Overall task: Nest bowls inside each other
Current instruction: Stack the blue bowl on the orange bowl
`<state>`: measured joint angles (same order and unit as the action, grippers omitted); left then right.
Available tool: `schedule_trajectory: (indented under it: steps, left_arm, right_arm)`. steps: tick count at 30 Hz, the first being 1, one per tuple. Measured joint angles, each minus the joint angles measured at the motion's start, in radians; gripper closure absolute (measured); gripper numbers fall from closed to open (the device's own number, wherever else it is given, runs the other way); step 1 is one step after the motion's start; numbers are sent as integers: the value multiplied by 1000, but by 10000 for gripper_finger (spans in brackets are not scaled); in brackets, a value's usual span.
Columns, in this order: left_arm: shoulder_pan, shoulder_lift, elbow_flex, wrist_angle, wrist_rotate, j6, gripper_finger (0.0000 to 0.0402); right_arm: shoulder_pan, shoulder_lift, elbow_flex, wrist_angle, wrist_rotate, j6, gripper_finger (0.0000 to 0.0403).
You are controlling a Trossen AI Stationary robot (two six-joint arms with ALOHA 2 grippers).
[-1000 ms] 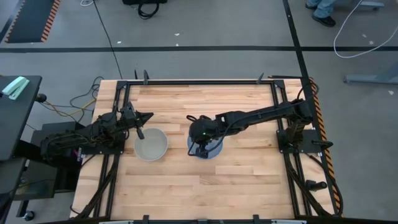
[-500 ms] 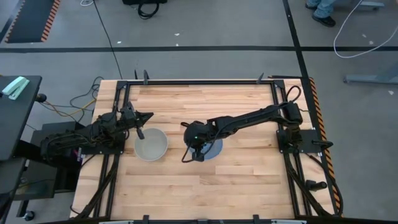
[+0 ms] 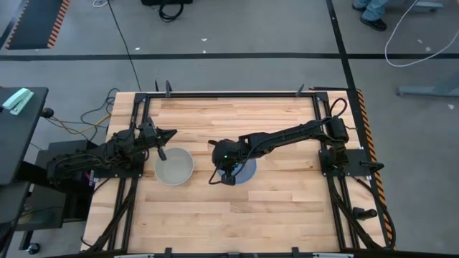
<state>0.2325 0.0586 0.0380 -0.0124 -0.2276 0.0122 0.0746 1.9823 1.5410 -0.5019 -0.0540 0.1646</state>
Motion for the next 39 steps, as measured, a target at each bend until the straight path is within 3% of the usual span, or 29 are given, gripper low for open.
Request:
schedule_trajectory:
  steps: [39]
  left_arm:
    - [0,0,0,0,0,0,380]
  right_arm:
    - [-6,33,1,37,-11,-27,403]
